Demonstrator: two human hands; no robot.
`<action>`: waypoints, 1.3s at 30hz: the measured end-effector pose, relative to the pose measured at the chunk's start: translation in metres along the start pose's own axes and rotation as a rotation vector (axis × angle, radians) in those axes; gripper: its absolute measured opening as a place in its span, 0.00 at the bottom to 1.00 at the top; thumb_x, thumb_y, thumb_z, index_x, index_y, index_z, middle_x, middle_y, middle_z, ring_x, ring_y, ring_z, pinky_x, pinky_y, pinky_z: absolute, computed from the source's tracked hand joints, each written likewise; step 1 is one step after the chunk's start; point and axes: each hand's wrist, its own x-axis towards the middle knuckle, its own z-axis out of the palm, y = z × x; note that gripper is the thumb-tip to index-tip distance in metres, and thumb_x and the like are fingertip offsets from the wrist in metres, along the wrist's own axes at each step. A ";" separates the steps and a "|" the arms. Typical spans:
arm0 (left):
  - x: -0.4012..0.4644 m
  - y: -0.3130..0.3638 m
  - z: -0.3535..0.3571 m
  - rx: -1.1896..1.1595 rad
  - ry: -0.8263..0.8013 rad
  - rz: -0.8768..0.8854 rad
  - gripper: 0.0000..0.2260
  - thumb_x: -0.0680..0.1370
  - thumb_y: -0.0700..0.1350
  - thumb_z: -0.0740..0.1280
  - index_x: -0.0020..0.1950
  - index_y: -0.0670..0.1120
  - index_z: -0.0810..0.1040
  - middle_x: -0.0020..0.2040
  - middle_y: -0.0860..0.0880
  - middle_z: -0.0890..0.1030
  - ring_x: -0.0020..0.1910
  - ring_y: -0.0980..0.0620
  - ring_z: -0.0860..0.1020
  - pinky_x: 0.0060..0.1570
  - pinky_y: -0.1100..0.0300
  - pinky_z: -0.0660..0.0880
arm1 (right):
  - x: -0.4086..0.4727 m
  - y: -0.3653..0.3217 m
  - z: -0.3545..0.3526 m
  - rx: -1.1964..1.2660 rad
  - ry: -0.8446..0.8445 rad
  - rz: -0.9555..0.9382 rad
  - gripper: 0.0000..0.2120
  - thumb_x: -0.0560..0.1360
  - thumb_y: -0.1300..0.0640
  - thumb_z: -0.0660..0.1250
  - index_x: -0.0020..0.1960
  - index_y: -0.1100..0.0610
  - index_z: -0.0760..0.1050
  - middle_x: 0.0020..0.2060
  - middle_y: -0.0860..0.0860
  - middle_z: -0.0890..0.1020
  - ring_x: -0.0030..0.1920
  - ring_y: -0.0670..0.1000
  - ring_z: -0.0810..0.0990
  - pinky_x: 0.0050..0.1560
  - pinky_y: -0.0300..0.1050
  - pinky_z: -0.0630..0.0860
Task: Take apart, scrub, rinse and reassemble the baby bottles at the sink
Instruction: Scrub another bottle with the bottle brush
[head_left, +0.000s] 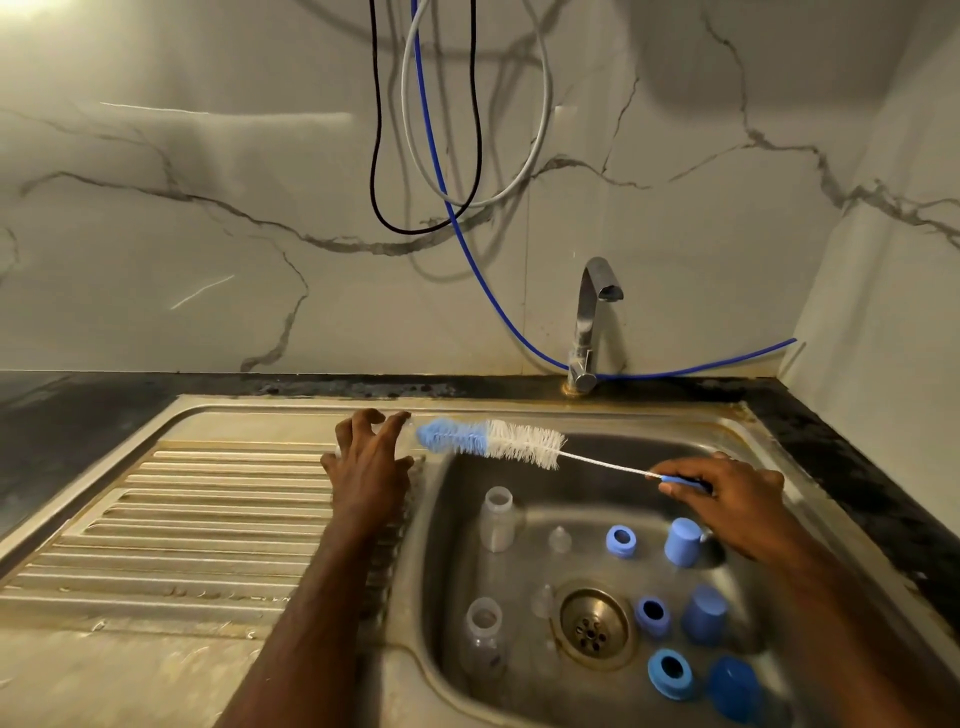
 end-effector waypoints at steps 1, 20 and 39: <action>-0.001 0.002 0.001 0.004 -0.007 0.023 0.30 0.78 0.52 0.72 0.78 0.58 0.64 0.75 0.47 0.61 0.75 0.45 0.55 0.69 0.38 0.63 | 0.000 0.000 0.000 -0.001 -0.005 0.001 0.08 0.77 0.44 0.69 0.48 0.28 0.74 0.43 0.27 0.75 0.56 0.42 0.77 0.65 0.58 0.65; -0.011 0.015 0.009 -0.773 0.091 0.161 0.29 0.66 0.56 0.79 0.65 0.52 0.75 0.58 0.57 0.79 0.54 0.63 0.79 0.49 0.70 0.76 | 0.005 -0.003 0.011 0.410 0.062 0.039 0.02 0.74 0.51 0.74 0.43 0.46 0.84 0.38 0.41 0.85 0.44 0.43 0.84 0.54 0.55 0.80; -0.022 0.025 -0.008 -1.100 -0.016 0.100 0.20 0.71 0.52 0.76 0.62 0.51 0.79 0.52 0.60 0.83 0.50 0.51 0.83 0.38 0.61 0.80 | 0.004 -0.010 0.011 0.535 0.077 0.083 0.04 0.75 0.60 0.73 0.45 0.51 0.83 0.41 0.47 0.86 0.47 0.48 0.84 0.53 0.46 0.78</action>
